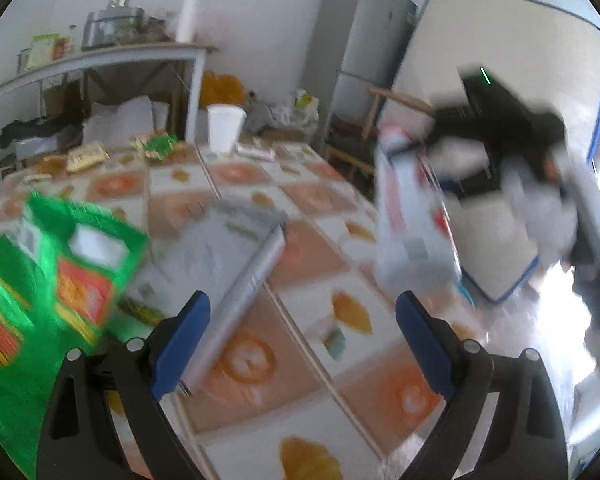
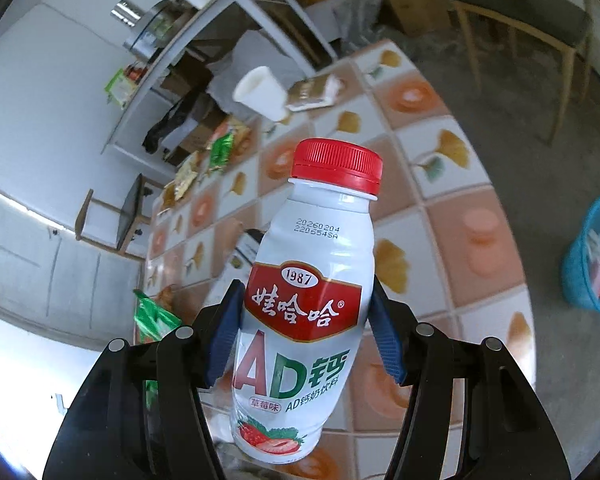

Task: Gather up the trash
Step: 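Grasp the white KUYAN cable box with the left gripper and lift it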

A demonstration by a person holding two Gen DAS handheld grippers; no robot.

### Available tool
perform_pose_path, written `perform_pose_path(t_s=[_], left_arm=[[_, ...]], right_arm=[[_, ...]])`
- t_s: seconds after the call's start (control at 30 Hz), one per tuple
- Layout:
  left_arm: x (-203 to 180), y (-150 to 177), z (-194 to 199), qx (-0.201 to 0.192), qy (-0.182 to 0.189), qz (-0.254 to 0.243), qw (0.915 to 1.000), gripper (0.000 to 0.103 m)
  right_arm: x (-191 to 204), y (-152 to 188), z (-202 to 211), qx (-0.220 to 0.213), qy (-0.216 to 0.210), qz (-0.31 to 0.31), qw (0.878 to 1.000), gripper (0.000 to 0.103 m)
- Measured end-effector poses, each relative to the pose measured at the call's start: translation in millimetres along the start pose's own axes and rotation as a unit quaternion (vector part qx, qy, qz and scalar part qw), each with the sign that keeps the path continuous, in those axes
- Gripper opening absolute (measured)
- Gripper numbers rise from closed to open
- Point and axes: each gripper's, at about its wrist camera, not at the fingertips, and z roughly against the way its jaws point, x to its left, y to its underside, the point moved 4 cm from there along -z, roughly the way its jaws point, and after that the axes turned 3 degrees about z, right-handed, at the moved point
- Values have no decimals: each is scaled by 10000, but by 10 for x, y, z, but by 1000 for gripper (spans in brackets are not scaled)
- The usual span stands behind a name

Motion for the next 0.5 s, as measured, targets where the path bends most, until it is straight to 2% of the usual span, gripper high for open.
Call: perform_pose_path(t_s=[0.03, 0.1, 0.2, 0.23, 0.3, 0.4, 0.5], left_arm=[[41, -99, -13, -16, -89, 47, 9999, 92], [136, -354, -152, 224, -278, 113, 9993, 92], [243, -634, -529, 892, -504, 282, 9943, 92], [266, -704, -679, 1120, -432, 362, 9921, 92], [361, -747, -1005, 1677, -632, 508, 9825, 92], [492, -714, -1274, 2010, -984, 535, 9732, 92], [668, -621, -1397, 2202, -1172, 994, 9633, 92]], right_arm=[[-38, 37, 24, -13, -12, -35, 10000, 57], [-160, 77, 44, -41, -88, -136, 9999, 57], [-239, 110, 89, -79, -175, -195, 9996, 57], [-259, 124, 100, -94, -222, -200, 9995, 57], [-273, 159, 131, -95, -298, -192, 9993, 57], [-283, 205, 155, -75, -377, -163, 9991, 57], [-290, 245, 168, -59, -433, -120, 9990, 57]])
